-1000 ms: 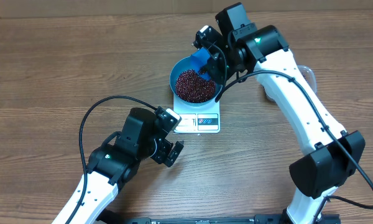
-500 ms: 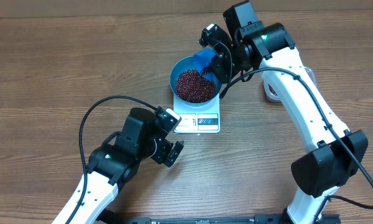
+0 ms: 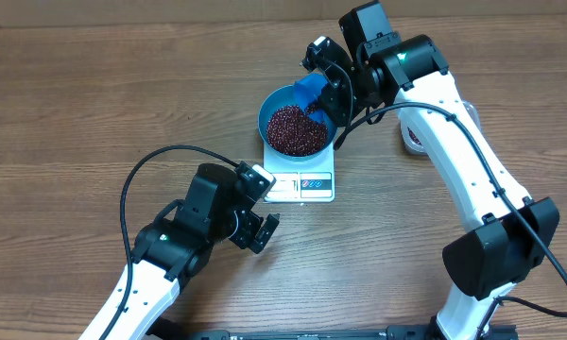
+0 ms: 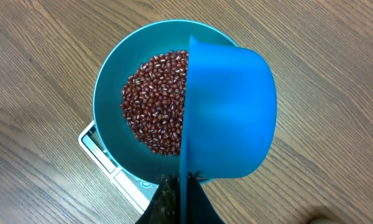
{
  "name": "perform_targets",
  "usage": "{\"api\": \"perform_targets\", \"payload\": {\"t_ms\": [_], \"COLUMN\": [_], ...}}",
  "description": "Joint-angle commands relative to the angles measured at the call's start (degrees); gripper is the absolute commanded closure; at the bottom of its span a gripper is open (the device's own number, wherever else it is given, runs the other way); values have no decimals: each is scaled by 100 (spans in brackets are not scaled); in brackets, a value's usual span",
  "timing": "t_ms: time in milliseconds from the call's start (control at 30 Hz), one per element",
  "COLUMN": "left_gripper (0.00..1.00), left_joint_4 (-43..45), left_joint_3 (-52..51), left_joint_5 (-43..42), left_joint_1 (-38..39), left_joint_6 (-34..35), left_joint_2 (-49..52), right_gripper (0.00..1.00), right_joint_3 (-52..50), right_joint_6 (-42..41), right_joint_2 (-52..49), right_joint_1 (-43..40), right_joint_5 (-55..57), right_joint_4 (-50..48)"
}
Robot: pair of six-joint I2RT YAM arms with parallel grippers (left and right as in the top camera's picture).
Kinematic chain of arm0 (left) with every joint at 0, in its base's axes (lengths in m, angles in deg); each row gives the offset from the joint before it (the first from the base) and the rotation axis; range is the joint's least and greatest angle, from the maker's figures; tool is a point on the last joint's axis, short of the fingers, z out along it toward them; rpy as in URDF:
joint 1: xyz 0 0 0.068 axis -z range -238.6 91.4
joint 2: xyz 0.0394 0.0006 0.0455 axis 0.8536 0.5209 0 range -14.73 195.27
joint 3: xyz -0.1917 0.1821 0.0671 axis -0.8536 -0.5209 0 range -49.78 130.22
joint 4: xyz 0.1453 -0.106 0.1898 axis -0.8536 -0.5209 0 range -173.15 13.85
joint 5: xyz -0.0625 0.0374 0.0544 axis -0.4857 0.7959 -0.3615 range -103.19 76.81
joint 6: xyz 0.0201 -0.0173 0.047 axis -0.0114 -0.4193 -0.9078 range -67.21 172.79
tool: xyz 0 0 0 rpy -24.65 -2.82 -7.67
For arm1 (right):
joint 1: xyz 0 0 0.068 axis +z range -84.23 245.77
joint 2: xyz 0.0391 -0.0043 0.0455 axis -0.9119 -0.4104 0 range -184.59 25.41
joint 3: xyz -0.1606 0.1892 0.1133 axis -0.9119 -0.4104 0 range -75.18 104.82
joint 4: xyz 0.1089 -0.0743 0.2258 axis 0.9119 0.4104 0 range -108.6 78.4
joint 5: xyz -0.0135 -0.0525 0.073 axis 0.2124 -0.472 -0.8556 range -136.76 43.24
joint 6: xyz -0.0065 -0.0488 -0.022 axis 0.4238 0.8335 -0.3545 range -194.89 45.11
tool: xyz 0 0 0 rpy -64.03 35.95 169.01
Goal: Scoop item into bowl and weigh 150g on scale
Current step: 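Keep trickling beans from the scoop until the scale reads 150, then carry the blue scoop right to the clear bean tub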
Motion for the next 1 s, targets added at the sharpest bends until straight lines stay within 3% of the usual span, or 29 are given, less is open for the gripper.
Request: {"api": "perform_targets", "payload": {"t_ms": [0, 433, 967], "left_gripper": [1, 0, 0], "left_joint_4": [15, 15, 15], "left_joint_3": [-20, -20, -20], "left_joint_5": [39, 39, 37], "left_joint_1": [9, 9, 9], "left_joint_6": [98, 98, 98], "left_joint_2": [28, 28, 28], "right_gripper": [96, 96, 96], "right_joint_3": [173, 173, 173], "right_joint_6": [-4, 2, 326], "right_joint_2": [232, 232, 315], "right_joint_1": [4, -190, -1554], "right_joint_5": [-57, -748, -3047], "right_joint_4": [-28, -79, 136]}}
